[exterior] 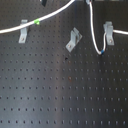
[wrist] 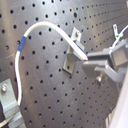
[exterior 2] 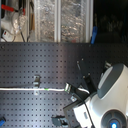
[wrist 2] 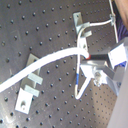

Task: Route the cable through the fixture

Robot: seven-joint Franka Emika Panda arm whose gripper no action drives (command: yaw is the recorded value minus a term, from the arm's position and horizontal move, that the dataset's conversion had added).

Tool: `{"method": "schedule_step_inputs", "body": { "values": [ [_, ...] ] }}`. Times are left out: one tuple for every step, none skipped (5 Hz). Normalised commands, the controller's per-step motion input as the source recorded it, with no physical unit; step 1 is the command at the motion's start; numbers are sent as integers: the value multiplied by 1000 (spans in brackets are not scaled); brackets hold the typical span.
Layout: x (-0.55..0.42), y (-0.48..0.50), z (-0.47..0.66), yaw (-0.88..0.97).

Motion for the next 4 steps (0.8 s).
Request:
{"method": "schedule_step_inputs", "body": {
  "values": [
    [14, 6, 0, 0],
    [-190, 536, 0, 0],
    [-181, 688, 211, 43],
    [55, 41, 0, -9]
  ]
}}
